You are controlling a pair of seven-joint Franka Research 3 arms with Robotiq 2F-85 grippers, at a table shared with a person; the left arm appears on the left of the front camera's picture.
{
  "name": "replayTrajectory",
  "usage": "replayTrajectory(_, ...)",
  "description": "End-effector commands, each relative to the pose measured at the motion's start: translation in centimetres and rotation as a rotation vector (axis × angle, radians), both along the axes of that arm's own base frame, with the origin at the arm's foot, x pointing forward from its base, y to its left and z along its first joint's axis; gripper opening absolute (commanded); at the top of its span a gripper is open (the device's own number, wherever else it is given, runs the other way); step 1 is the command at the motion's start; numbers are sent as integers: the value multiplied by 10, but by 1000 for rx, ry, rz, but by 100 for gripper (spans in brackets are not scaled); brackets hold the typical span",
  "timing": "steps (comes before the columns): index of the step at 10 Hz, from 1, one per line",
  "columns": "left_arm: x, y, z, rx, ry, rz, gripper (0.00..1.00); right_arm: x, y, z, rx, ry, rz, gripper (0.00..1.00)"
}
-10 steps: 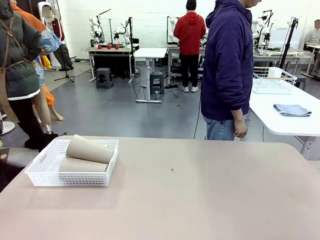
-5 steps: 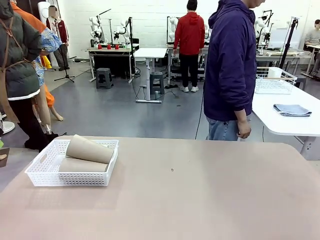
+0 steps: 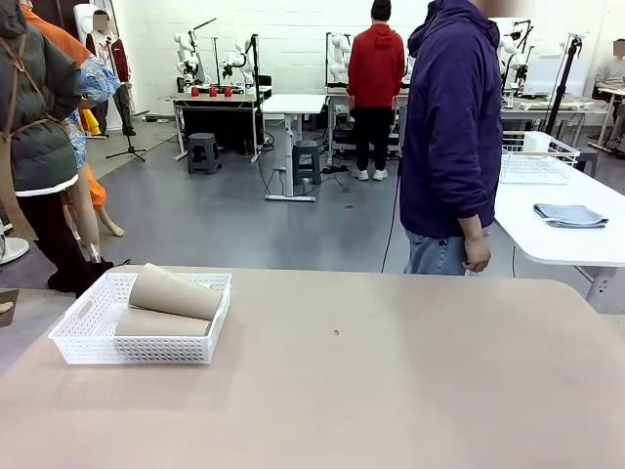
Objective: Clean and organize the cups into the basket.
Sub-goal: Move the Organizing basket back to the left side of the table.
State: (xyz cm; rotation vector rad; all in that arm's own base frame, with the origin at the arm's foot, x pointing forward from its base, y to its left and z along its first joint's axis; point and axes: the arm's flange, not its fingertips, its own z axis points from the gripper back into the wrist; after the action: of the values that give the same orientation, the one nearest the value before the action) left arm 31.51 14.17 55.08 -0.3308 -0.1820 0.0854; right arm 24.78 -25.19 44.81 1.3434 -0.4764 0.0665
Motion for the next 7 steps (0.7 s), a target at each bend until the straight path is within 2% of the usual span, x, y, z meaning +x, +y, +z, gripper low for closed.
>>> replayTrajectory(1, 41, 75, 29, -559, 162, 136, 100, -3, 2, 0, -1, 8, 13, 100)
replayTrajectory(3, 43, 133, 26, -740, 124, 151, 100, -3, 2, 0, -1, 8, 13, 100)
replayTrajectory(4, 33, 162, 20, -849, 81, 174, 100, -3, 2, 0, -1, 8, 13, 100)
replayTrajectory(6, 26, 210, 8, -972, 17, 176, 100, -3, 2, 0, -1, 8, 13, 100)
replayTrajectory(7, 18, 226, 0, -1036, 10, 173, 100, -3, 2, 0, -1, 8, 13, 100)
